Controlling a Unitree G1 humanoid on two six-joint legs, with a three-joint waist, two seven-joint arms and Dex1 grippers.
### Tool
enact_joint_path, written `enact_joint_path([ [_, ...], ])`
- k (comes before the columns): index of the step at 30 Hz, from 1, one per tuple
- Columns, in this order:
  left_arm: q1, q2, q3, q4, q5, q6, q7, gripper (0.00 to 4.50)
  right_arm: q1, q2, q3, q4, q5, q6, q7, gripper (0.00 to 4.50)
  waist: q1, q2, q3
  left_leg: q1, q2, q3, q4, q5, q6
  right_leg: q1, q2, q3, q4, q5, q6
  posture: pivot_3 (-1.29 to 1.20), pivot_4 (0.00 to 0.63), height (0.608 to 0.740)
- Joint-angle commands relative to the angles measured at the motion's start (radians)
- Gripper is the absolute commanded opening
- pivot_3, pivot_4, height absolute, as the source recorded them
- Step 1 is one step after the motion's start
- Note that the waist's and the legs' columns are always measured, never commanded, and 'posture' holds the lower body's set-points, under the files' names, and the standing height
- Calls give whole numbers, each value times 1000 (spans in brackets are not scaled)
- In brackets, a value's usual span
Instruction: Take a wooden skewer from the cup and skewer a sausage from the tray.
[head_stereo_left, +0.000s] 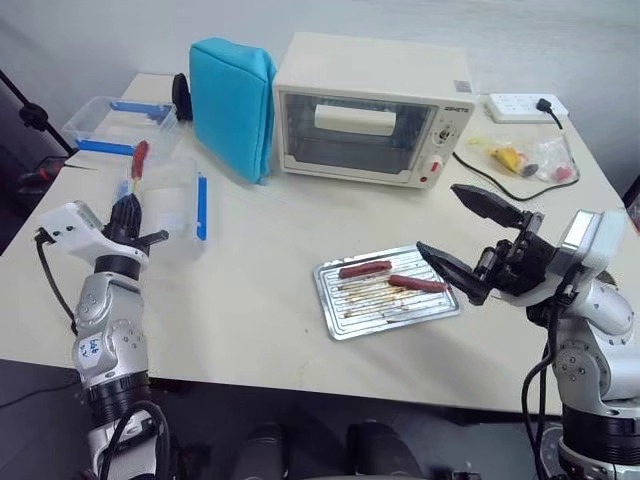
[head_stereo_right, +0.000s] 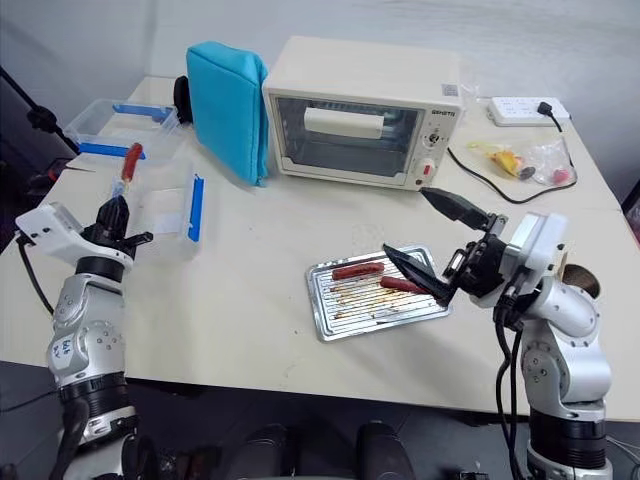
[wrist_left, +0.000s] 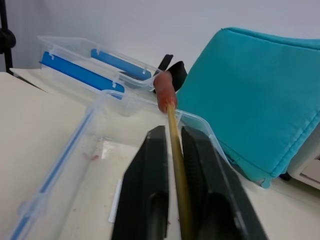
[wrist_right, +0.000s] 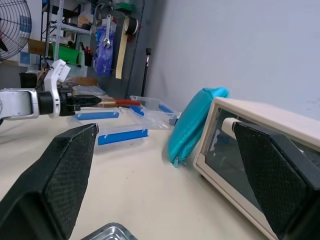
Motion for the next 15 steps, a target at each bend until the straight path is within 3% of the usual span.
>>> enact_joint_path([
  [1, 6, 39, -6, -57, -4, 3, -25, 1672, 10, -19, 1, -45, 16, -20, 3, 4500, -2, 0, 0, 0, 0, 0, 0, 0, 0, 0, 0, 0, 0, 0, 0, 0, 150, 740],
  [5, 73, 113, -15, -123, -7, 18, -116, 2883, 38, -43, -9, -43, 27, -12, 17, 4500, -2, 0, 0, 0, 0, 0, -1, 0, 0, 0, 0, 0, 0, 0, 0, 0, 150, 740],
  [9, 191, 275, -138, -213, 31, -89, -452, 4039, 80, -91, -9, -34, 30, -11, 75, 4500, -2, 0, 0, 1, 0, 1, -4, 0, -1, -1, 0, 1, -2, 0, 0, 0, 150, 740],
  [12, 330, 418, -225, -249, 68, -174, -726, 4039, 160, -188, 27, 26, -19, -23, 230, 4500, 1, 0, 0, 1, -1, 1, -5, 0, -1, 1, -2, 1, -7, 0, -1, 0, 150, 740],
  [15, 439, 508, -279, -210, 147, -312, -880, 4039, 208, -250, 73, 123, -82, -91, 350, 4500, -2, 0, 0, 3, -1, 1, -8, -1, -1, 3, -2, 1, -14, -1, -1, 0, 150, 740],
])
